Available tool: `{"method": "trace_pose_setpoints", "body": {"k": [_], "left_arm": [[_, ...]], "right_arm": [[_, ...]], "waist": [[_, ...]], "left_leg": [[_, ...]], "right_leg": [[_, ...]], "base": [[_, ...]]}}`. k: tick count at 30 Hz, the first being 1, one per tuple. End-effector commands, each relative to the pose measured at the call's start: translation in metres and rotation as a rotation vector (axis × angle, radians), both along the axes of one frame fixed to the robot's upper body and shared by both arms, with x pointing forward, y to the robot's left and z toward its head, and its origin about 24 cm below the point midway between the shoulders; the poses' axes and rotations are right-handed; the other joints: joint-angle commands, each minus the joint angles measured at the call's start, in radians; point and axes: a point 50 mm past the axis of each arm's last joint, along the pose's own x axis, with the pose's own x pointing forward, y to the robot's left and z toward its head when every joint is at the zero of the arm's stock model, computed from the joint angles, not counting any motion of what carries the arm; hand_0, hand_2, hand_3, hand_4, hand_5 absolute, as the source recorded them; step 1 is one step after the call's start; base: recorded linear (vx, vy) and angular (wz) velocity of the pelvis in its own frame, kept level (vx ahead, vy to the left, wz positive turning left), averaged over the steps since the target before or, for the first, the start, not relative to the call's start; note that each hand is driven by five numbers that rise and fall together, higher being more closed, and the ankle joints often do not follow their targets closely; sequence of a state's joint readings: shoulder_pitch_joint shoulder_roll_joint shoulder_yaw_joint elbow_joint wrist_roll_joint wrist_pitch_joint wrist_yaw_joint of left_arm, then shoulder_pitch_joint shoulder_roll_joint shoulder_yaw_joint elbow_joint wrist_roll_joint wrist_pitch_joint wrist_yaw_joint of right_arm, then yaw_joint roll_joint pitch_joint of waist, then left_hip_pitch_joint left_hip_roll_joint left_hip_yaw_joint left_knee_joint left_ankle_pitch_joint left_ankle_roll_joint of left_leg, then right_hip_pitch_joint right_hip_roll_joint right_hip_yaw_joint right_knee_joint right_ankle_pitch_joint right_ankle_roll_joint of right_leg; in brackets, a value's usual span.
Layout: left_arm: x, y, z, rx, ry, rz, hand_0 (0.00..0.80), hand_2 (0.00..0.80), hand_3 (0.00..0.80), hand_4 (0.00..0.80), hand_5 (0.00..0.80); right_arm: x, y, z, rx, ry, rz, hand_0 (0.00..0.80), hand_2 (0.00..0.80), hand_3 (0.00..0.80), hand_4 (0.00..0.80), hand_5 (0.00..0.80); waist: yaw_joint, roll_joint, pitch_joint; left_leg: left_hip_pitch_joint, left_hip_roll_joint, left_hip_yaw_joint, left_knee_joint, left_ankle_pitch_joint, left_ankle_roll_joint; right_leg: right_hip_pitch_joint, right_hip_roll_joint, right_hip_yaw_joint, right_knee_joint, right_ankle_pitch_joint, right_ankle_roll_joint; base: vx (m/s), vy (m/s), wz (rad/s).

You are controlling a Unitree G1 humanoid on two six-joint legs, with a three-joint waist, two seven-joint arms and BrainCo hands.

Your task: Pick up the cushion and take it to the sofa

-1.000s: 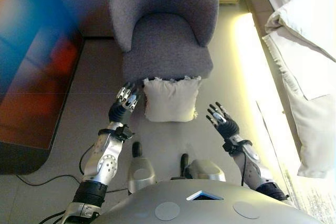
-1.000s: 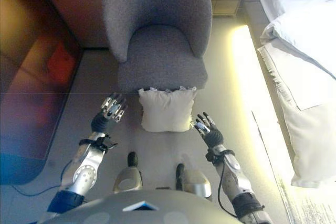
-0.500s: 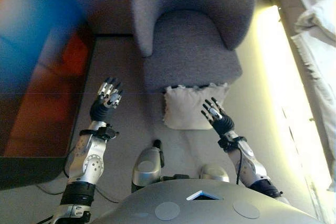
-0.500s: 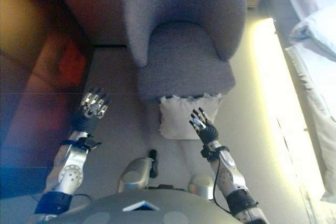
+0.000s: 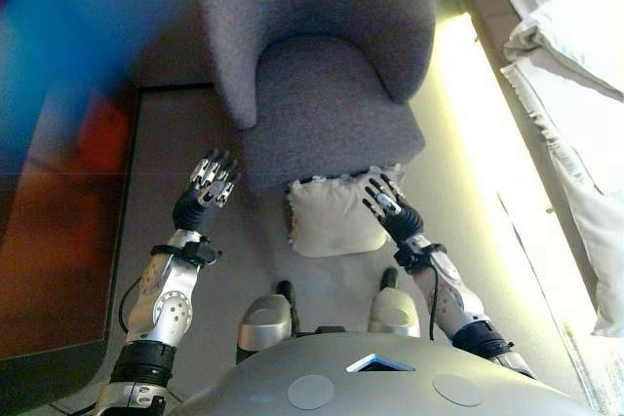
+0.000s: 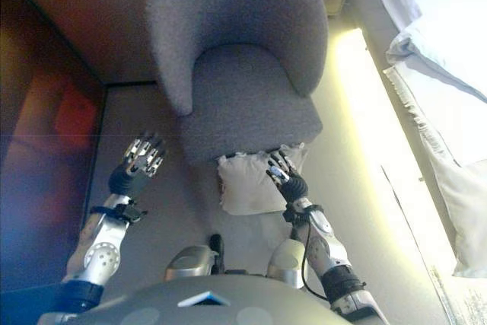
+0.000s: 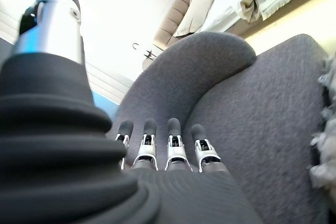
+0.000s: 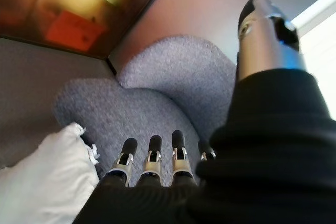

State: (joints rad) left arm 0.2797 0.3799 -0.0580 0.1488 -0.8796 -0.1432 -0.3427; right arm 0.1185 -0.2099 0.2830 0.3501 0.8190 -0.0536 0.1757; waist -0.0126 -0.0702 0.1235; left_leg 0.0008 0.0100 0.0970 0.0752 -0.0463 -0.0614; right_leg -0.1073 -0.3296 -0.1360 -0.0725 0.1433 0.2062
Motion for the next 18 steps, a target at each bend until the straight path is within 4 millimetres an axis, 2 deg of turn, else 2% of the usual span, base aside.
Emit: {"method": "trace_pose_setpoints", "body": {"k": [1,4,5,7,8,10,12,15,17,18], "left_arm": [[0.001,0.002,0.024,0.006,-0.146,-0.054,0.000,0.000,0.000,0.000,0.000],[0.001,-0.002,0.022,0.006,-0.145,-0.078,0.000,0.000,0.000,0.000,0.000],[0.003,-0.005,0.023,0.008,-0.150,-0.081,0.000,0.000,0.000,0.000,0.000],[0.007,-0.008,0.027,-0.001,-0.157,-0.078,0.000,0.000,0.000,0.000,0.000],[0.007,-0.009,0.027,-0.016,-0.147,-0.058,0.000,0.000,0.000,0.000,0.000],[0.011,-0.013,0.029,-0.072,-0.138,-0.049,0.000,0.000,0.000,0.000,0.000],[0.012,-0.019,0.029,-0.064,-0.138,-0.058,0.000,0.000,0.000,0.000,0.000],[0.013,-0.024,0.026,-0.055,-0.129,-0.046,0.000,0.000,0.000,0.000,0.000],[0.013,-0.026,0.024,-0.062,-0.113,-0.043,0.000,0.000,0.000,0.000,0.000],[0.013,-0.027,0.023,-0.064,-0.102,-0.044,0.000,0.000,0.000,0.000,0.000]], "right_arm": [[0.028,0.000,0.028,0.030,-0.144,-0.005,0.000,0.000,0.000,0.000,0.000],[0.025,0.001,0.026,0.027,-0.135,0.002,0.000,0.000,0.000,0.000,0.000],[0.023,0.001,0.027,0.025,-0.132,0.004,0.000,0.000,0.000,0.000,0.000],[0.021,0.003,0.026,0.018,-0.118,0.007,0.000,0.000,0.000,0.000,0.000],[0.021,0.004,0.025,0.007,-0.106,0.006,0.000,0.000,0.000,0.000,0.000],[0.023,0.006,0.031,0.024,-0.121,0.028,0.000,0.000,0.000,0.000,0.000],[0.022,0.007,0.031,0.026,-0.127,0.048,0.000,0.000,0.000,0.000,0.000],[0.020,0.004,0.029,0.009,-0.117,0.067,0.000,0.000,0.000,0.000,0.000],[0.018,0.000,0.027,-0.011,-0.109,0.069,0.000,0.000,0.000,0.000,0.000],[0.017,-0.002,0.026,-0.017,-0.104,0.066,0.000,0.000,0.000,0.000,0.000]], "waist": [[-0.003,0.015,0.009],[-0.020,0.012,0.000],[-0.029,0.010,-0.005],[-0.041,0.011,-0.014],[-0.050,0.018,-0.019],[-0.060,0.028,-0.026],[-0.062,0.026,-0.034],[-0.073,0.032,-0.051],[-0.072,0.021,-0.053],[-0.068,0.020,-0.052]], "left_leg": [[0.048,0.026,-0.040,0.093,-0.149,0.011],[0.085,0.039,-0.066,0.103,-0.187,0.010],[0.089,0.046,-0.080,0.119,-0.198,0.005],[0.098,0.076,-0.076,0.145,-0.209,-0.006],[0.112,0.104,-0.079,0.160,-0.183,-0.016],[0.102,0.155,-0.086,0.212,-0.056,-0.049],[0.069,0.178,-0.095,0.270,0.026,-0.061],[0.046,0.187,-0.099,0.361,0.145,-0.082],[-0.028,0.158,-0.119,0.515,0.182,-0.083],[-0.069,0.158,-0.123,0.554,0.193,-0.083]], "right_leg": [[-0.106,0.010,0.053,0.011,0.151,0.026],[-0.109,0.027,0.072,0.041,0.126,0.030],[-0.112,0.033,0.097,0.057,0.124,0.029],[-0.118,0.053,0.116,0.133,0.081,0.030],[-0.123,0.070,0.126,0.171,0.054,0.024],[-0.110,0.104,0.120,0.188,0.020,-0.007],[-0.089,0.134,0.112,0.183,0.005,-0.043],[-0.076,0.161,0.102,0.190,-0.022,-0.094],[-0.052,0.161,0.101,0.190,-0.037,-0.131],[-0.038,0.164,0.096,0.189,-0.044,-0.144]], "base": [[0.364,-0.128,0.58],[0.392,-0.183,0.37],[0.377,-0.230,0.24],[0.357,-0.232,0.16],[0.327,-0.202,0.26],[0.300,-0.199,0.21],[0.272,-0.188,0.04],[0.211,-0.111,0.08],[0.208,-0.116,0.15],[0.180,-0.053,0.17]]}}
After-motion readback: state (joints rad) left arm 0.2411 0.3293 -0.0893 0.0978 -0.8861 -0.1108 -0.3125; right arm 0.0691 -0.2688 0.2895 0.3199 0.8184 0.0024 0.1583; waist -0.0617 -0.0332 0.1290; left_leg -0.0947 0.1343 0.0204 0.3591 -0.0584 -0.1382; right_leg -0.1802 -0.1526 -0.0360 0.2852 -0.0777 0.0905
